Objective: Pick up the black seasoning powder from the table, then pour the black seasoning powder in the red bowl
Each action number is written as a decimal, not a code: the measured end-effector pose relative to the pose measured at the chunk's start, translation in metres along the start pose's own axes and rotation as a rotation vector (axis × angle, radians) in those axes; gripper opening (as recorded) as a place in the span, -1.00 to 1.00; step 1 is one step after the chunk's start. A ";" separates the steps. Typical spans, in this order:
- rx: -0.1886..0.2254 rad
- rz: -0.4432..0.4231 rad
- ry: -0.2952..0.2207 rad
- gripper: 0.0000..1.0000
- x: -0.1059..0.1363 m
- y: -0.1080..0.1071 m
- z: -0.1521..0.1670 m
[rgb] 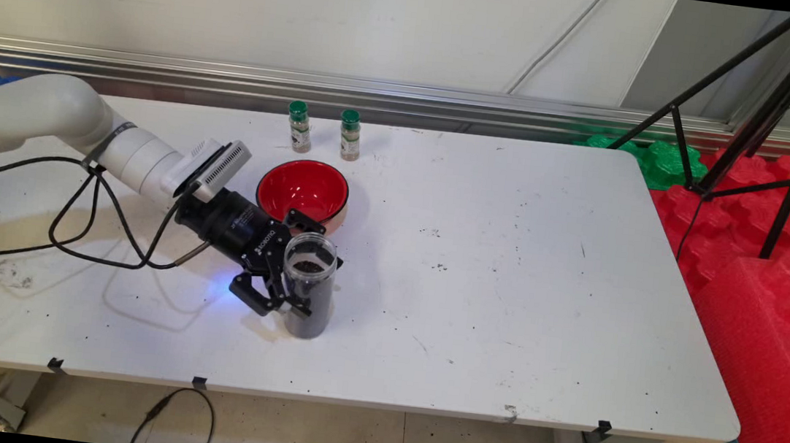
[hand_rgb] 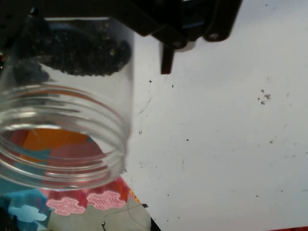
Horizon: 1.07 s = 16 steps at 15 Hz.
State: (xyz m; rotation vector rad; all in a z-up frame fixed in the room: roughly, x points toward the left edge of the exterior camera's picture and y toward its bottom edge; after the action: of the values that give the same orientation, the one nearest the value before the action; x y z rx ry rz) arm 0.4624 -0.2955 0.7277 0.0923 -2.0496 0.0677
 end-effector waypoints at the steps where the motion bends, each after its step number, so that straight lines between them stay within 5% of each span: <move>1: 0.001 -0.001 -0.001 1.00 0.000 0.000 0.000; 2: 0.002 -0.003 -0.001 -1.00 -0.001 0.001 0.001; 16: 0.015 -0.034 0.000 -1.00 -0.001 0.003 -0.002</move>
State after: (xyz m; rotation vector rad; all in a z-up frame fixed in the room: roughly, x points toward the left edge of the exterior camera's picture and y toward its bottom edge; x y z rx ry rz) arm 0.4644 -0.2926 0.7279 0.1361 -2.0467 0.0621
